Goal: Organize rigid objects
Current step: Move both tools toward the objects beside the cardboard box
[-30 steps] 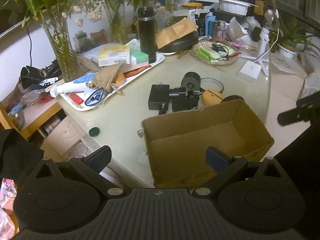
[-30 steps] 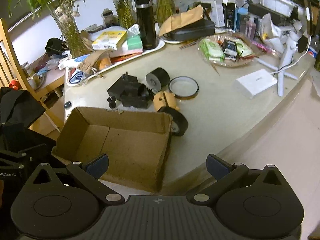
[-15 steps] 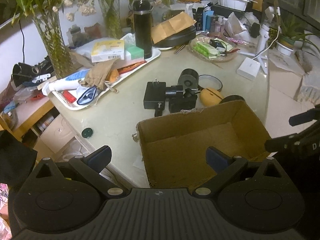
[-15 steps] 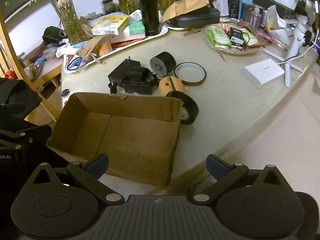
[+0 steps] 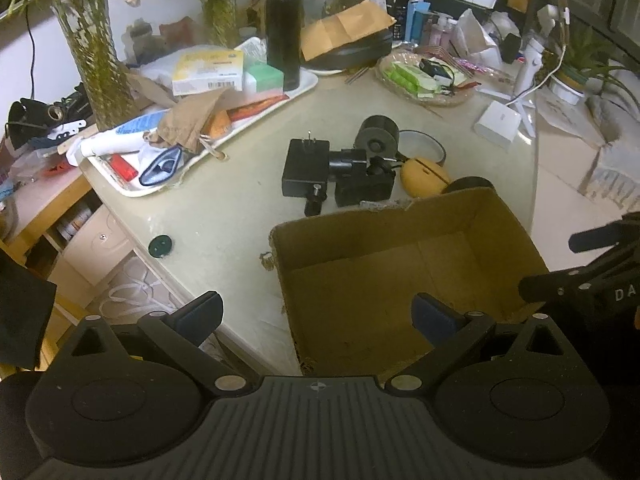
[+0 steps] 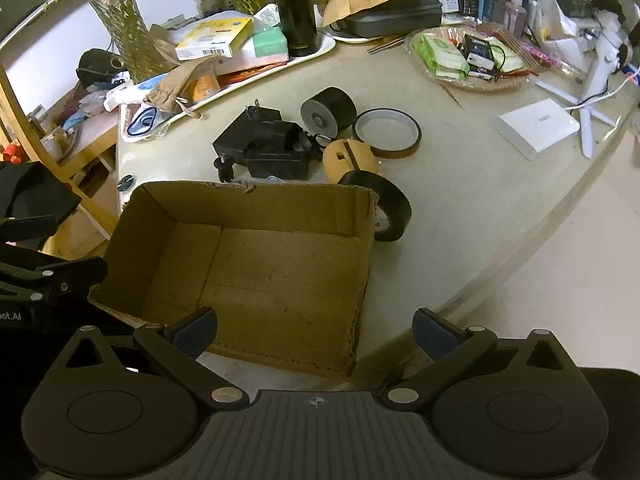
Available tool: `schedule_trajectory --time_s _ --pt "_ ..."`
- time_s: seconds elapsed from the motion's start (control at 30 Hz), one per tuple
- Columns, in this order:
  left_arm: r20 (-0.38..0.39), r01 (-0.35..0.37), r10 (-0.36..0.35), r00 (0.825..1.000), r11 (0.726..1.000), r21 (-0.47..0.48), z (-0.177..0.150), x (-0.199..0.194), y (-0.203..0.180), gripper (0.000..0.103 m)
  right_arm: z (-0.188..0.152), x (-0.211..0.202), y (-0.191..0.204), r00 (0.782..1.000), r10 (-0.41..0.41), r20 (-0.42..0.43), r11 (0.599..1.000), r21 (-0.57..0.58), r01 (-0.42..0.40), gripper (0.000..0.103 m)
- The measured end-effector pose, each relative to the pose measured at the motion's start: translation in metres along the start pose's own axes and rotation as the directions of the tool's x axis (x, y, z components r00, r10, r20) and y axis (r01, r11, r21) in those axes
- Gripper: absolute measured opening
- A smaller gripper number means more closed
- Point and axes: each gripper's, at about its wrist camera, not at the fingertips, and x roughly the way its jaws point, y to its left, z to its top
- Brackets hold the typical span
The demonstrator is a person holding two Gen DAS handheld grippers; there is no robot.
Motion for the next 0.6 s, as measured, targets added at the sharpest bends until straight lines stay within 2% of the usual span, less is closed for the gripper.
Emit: schedule_trajectory --time_s 0.23,0.6 --pt "-0.005 0.019 -0.019 1.000 0.999 0.035 -0.001 0.002 -0.007 0.103 -0.001 0.000 0.005 1.000 -0.010 0.017 1.000 -0.022 0.010 0.103" --pt "0.002 0.035 -0.035 0.999 0.999 0.014 0.005 0.006 0.001 0.103 0.009 -0.002 -0.012 0.997 -0.029 0.065 0.999 0.027 0.028 0.103"
